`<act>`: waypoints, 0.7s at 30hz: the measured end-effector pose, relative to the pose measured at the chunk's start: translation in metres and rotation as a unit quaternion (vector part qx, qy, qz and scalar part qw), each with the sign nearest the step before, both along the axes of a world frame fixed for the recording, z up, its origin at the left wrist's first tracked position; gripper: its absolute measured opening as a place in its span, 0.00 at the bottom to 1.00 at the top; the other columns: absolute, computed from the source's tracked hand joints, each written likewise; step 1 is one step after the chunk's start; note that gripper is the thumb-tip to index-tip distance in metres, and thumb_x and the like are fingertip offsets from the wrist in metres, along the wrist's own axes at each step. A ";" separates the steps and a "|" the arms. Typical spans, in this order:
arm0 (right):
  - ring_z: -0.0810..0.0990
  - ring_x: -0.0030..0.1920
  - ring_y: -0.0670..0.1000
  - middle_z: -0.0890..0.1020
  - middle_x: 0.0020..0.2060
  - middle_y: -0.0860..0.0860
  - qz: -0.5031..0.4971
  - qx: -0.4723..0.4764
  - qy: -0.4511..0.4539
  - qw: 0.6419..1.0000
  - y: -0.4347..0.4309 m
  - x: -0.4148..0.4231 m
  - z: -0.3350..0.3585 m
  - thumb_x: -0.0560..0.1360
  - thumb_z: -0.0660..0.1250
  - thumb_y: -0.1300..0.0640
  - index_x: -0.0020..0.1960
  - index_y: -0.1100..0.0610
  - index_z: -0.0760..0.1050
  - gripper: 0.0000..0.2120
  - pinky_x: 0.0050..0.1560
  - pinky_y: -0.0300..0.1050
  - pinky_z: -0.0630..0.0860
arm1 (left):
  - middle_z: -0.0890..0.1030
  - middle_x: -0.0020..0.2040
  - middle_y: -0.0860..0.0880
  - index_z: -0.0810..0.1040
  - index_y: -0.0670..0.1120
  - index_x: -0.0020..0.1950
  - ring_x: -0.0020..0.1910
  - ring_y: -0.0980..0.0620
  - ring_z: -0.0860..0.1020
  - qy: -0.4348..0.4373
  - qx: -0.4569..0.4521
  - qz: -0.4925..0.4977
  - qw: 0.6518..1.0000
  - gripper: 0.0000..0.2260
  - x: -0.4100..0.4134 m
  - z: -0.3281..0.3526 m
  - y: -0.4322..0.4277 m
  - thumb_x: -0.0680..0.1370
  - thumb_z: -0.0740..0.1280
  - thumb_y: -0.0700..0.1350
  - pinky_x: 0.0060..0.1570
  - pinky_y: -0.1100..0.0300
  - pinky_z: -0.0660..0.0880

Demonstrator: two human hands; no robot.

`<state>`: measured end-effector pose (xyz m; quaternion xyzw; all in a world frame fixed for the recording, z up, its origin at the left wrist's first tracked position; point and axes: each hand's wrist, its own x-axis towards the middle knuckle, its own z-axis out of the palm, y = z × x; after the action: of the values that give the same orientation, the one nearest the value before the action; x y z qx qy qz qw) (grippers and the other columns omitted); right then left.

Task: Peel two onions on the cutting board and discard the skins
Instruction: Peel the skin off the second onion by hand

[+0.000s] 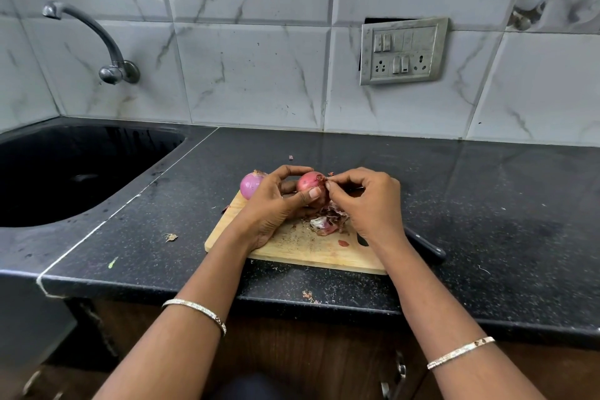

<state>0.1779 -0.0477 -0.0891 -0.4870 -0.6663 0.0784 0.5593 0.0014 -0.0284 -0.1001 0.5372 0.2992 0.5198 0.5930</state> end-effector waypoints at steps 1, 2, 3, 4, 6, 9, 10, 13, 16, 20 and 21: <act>0.83 0.39 0.41 0.85 0.36 0.43 -0.005 0.008 -0.013 1.000 0.000 -0.001 -0.001 0.72 0.77 0.61 0.43 0.53 0.87 0.03 0.42 0.33 0.77 | 0.84 0.57 0.36 0.74 0.38 0.67 0.51 0.40 0.85 0.003 -0.001 -0.001 1.000 0.24 0.000 0.000 0.000 0.73 0.74 0.36 0.51 0.49 0.84; 0.82 0.38 0.42 0.84 0.36 0.43 -0.011 0.015 -0.027 0.999 0.001 -0.001 -0.001 0.72 0.76 0.61 0.43 0.54 0.87 0.03 0.42 0.34 0.77 | 0.84 0.57 0.36 0.74 0.38 0.67 0.51 0.41 0.85 0.005 -0.001 -0.001 1.000 0.23 0.000 0.000 0.000 0.74 0.74 0.35 0.52 0.49 0.84; 0.82 0.38 0.42 0.84 0.36 0.44 -0.017 0.021 -0.041 0.999 0.001 -0.002 -0.002 0.72 0.76 0.60 0.43 0.55 0.86 0.02 0.42 0.38 0.78 | 0.84 0.57 0.36 0.74 0.38 0.67 0.51 0.41 0.85 0.007 0.000 -0.001 1.000 0.22 0.000 0.000 0.001 0.74 0.73 0.35 0.52 0.49 0.84; 0.81 0.38 0.43 0.83 0.36 0.44 -0.023 0.027 -0.054 0.998 0.002 -0.002 -0.003 0.72 0.75 0.59 0.43 0.55 0.86 0.01 0.43 0.41 0.79 | 0.84 0.58 0.36 0.74 0.38 0.67 0.51 0.40 0.85 0.008 0.000 -0.002 1.000 0.22 0.000 -0.001 0.001 0.75 0.73 0.34 0.52 0.48 0.83; 0.81 0.38 0.45 0.82 0.37 0.45 -0.034 0.036 -0.074 0.996 0.003 -0.003 -0.004 0.72 0.74 0.59 0.43 0.56 0.84 0.00 0.43 0.48 0.81 | 0.83 0.58 0.35 0.74 0.38 0.67 0.51 0.40 0.85 0.008 -0.001 -0.006 1.000 0.23 0.000 0.000 0.001 0.74 0.74 0.36 0.52 0.49 0.83; 0.80 0.39 0.47 0.82 0.38 0.46 -0.040 0.041 -0.086 0.995 0.003 -0.003 -0.006 0.73 0.73 0.59 0.43 0.56 0.83 0.01 0.44 0.55 0.80 | 0.83 0.58 0.35 0.74 0.38 0.67 0.50 0.41 0.85 0.009 0.000 -0.012 1.000 0.25 0.000 0.000 0.001 0.72 0.75 0.38 0.51 0.50 0.83; 0.80 0.39 0.47 0.81 0.38 0.46 -0.041 0.041 -0.087 0.994 0.003 -0.003 -0.006 0.73 0.73 0.59 0.44 0.56 0.82 0.00 0.44 0.55 0.80 | 0.84 0.57 0.35 0.74 0.38 0.67 0.50 0.41 0.85 0.010 0.002 -0.014 1.000 0.24 0.000 0.000 0.001 0.72 0.75 0.38 0.51 0.51 0.83; 0.80 0.40 0.49 0.81 0.39 0.47 -0.041 0.039 -0.086 0.995 0.003 -0.004 -0.006 0.74 0.72 0.59 0.44 0.56 0.81 0.01 0.45 0.56 0.80 | 0.84 0.56 0.37 0.75 0.39 0.67 0.50 0.42 0.85 0.012 0.007 -0.018 1.000 0.24 0.000 -0.001 0.002 0.72 0.74 0.39 0.52 0.50 0.83; 0.79 0.41 0.48 0.80 0.40 0.47 -0.045 0.036 -0.086 0.995 0.002 -0.005 -0.005 0.75 0.71 0.60 0.45 0.56 0.80 0.01 0.45 0.53 0.79 | 0.83 0.58 0.35 0.75 0.39 0.67 0.51 0.42 0.85 0.014 0.007 -0.022 1.000 0.23 -0.001 -0.002 0.003 0.73 0.74 0.39 0.53 0.48 0.83; 0.78 0.41 0.47 0.79 0.41 0.48 -0.047 0.033 -0.086 0.995 0.003 -0.005 -0.006 0.76 0.70 0.60 0.45 0.57 0.79 0.01 0.44 0.50 0.79 | 0.83 0.59 0.36 0.75 0.38 0.68 0.53 0.41 0.84 0.017 0.004 -0.026 1.000 0.23 -0.001 -0.001 0.003 0.74 0.73 0.40 0.52 0.48 0.83; 0.78 0.41 0.47 0.79 0.41 0.48 -0.047 0.030 -0.086 0.995 0.003 -0.004 -0.006 0.76 0.70 0.60 0.45 0.57 0.79 0.01 0.44 0.49 0.79 | 0.83 0.60 0.36 0.75 0.38 0.68 0.53 0.41 0.84 0.017 0.003 -0.026 1.000 0.23 -0.001 -0.001 0.003 0.74 0.73 0.40 0.52 0.48 0.83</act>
<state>0.1735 -0.0447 -0.0947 -0.5062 -0.6901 -0.0100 0.5172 0.0006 -0.0249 -0.1009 0.5554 0.2940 0.4960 0.5993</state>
